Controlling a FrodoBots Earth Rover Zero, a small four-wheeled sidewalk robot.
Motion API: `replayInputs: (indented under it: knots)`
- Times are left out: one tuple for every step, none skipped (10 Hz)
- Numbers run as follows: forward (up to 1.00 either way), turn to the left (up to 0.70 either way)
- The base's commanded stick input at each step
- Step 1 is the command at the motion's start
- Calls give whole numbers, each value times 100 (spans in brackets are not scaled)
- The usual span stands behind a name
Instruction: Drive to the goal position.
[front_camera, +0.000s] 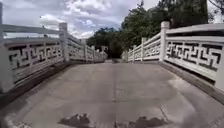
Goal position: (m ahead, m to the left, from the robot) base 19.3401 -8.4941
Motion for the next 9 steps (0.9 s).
replayInputs:
  knots:
    - [45,0]
    - [45,0]
    - [45,0]
    - [45,0]
    - [45,0]
    - [45,0]
    - [45,0]
    - [45,0]
    - [45,0]
